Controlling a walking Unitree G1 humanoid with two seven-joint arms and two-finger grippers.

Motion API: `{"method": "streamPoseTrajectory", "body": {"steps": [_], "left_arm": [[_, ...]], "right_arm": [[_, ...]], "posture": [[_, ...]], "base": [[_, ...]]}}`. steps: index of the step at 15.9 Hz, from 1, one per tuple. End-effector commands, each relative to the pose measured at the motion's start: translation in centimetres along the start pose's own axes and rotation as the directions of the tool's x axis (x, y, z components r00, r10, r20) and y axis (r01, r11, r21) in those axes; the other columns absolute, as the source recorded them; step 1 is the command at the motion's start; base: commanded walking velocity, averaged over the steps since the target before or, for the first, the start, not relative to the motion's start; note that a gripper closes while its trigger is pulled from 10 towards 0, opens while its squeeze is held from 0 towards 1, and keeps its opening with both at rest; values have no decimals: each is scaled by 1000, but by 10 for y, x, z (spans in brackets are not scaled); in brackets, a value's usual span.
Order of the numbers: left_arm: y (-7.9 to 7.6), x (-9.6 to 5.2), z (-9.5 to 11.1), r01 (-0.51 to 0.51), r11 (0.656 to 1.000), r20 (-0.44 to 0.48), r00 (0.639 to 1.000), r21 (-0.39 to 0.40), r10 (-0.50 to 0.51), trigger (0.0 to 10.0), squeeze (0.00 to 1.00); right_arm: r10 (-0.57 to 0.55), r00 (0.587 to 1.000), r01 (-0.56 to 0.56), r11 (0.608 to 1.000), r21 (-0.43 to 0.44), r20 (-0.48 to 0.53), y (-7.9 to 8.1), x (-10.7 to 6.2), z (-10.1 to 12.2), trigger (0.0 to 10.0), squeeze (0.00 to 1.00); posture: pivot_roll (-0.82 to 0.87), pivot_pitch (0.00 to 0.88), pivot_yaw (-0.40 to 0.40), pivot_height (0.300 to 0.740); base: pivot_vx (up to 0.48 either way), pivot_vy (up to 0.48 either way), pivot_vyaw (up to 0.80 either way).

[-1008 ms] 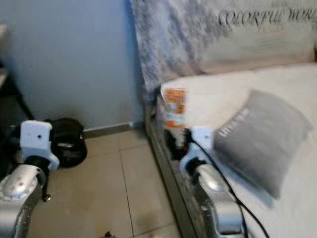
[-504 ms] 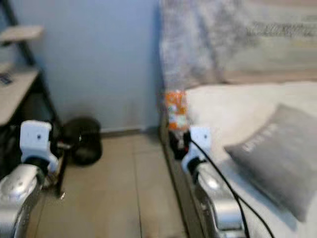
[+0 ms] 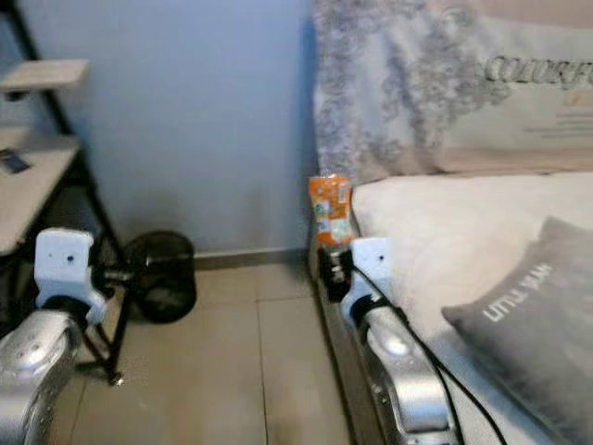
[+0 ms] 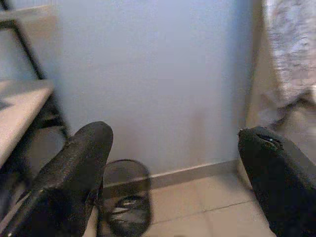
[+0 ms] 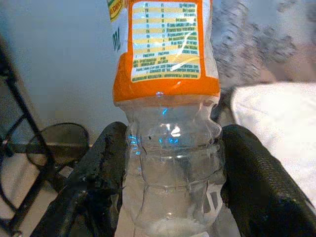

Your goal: Clean up the room

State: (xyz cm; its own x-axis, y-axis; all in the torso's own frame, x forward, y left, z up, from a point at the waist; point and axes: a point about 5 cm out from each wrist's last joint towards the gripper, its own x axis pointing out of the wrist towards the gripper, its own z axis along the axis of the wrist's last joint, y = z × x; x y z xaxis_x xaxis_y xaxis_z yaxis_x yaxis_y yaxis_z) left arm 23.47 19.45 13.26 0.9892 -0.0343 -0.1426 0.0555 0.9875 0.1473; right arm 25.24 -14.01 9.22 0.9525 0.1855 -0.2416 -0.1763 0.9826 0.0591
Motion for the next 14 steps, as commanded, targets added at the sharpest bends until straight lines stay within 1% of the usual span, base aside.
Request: {"method": "streamPoseTrajectory", "body": {"steps": [1,5,10,12,14], "left_arm": [[0,1,2,7,1000,5,1000,5,-7,10000,204],[-3,-1,0,22,999,-17,1000,-31,-22,10000,188],[0,1,3,13,1000,-6,1000,-14,-13,10000,192],[2,0,2,11,1000,-9,1000,-8,-11,10000,192],[1,0,3,19,1000,-8,1000,0,-19,10000,192]], "right_arm": [[-1,1000,0,1000,9,16,-2,0,5,10000,0],[-1,1000,1,1000,15,7,-4,-2,1,10000,0],[17,1000,-18,1000,21,18,-1,2,4,10000,0],[16,1000,-17,999,30,12,0,4,2,10000,0],[22,1000,-22,1000,20,12,-1,4,1,10000,0]], "posture": [[-113,0,-18,740],[-112,0,-19,740],[-102,0,-24,740],[-97,0,-24,740],[-98,0,-18,740]], "base": [[311,0,0],[313,0,0],[314,0,0],[313,0,0],[315,0,0]]}}
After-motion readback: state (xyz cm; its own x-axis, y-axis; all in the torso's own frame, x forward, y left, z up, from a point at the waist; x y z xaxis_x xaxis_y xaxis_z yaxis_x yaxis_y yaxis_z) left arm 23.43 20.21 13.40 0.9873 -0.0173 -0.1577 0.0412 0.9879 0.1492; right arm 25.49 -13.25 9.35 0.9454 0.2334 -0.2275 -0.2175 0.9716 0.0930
